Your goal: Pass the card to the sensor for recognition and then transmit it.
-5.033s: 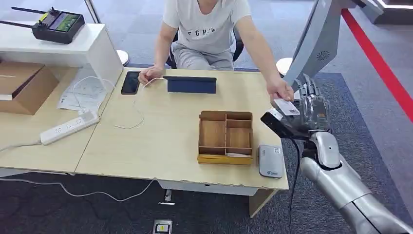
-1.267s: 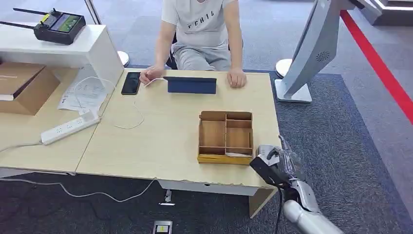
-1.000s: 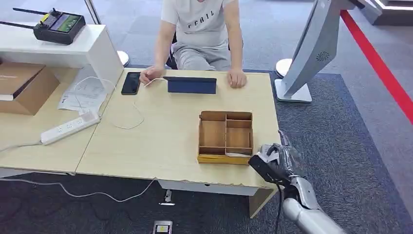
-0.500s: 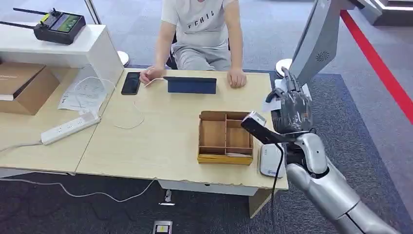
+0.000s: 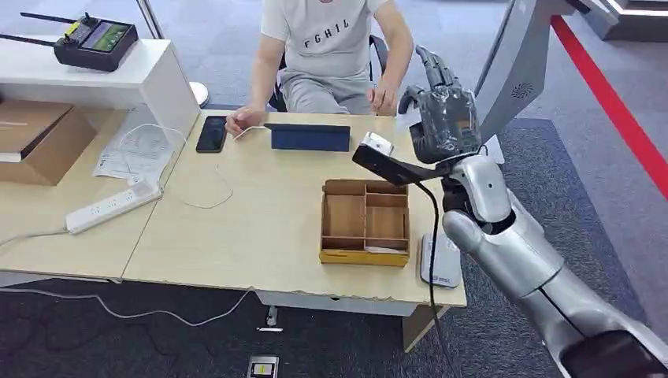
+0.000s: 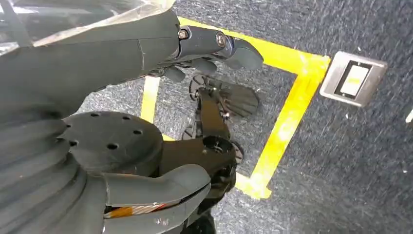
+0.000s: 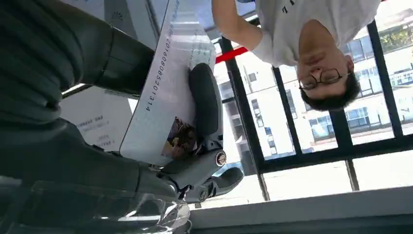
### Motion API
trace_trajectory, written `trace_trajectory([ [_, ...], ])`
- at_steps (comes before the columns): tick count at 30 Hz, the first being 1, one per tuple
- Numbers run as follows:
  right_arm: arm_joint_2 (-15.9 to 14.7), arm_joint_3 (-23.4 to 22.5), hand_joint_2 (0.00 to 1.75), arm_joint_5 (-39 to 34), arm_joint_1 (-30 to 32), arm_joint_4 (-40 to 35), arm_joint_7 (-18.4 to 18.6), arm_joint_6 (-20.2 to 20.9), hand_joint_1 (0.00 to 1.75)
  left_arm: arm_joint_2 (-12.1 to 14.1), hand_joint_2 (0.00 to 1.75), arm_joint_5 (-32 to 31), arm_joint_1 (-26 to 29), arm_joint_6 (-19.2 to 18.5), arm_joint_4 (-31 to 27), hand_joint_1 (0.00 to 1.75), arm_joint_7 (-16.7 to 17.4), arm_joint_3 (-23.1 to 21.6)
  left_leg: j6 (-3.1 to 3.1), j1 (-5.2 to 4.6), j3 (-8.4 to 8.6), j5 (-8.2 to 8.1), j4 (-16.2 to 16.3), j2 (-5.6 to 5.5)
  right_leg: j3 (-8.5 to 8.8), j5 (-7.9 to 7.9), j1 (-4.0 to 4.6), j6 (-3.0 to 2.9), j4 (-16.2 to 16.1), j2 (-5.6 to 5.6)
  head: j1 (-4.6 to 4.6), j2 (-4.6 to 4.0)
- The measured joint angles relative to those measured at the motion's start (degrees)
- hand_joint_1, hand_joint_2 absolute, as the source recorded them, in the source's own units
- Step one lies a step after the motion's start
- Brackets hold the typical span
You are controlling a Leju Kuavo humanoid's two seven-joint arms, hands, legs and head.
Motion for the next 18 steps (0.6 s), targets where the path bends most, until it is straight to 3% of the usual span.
trace_trajectory([
  [7, 3.61, 2.84, 1.75, 1.55, -4.43, 8.61, 0.07, 1.42, 1.75, -0.28, 1.75, -0.22, -0.19, -0.04, 0.00, 0.00, 0.92, -0.72, 0.00, 0.00, -0.03, 0.00, 0.00, -0.02, -0.04, 0.00, 0.00, 0.00, 0.00, -0.02, -0.02, 0.00],
  [18, 6.66, 5.18, 1.75, 3.15, -7.77, 18.86, -0.22, 1.55, 1.75, -0.42, 1.75, -1.51, -0.92, -1.07, 0.00, 0.00, 2.45, -1.05, 0.00, 0.00, -0.01, 0.00, 0.00, -0.01, -0.06, 0.01, 0.00, 0.00, 0.00, 0.00, 0.00, 0.00],
])
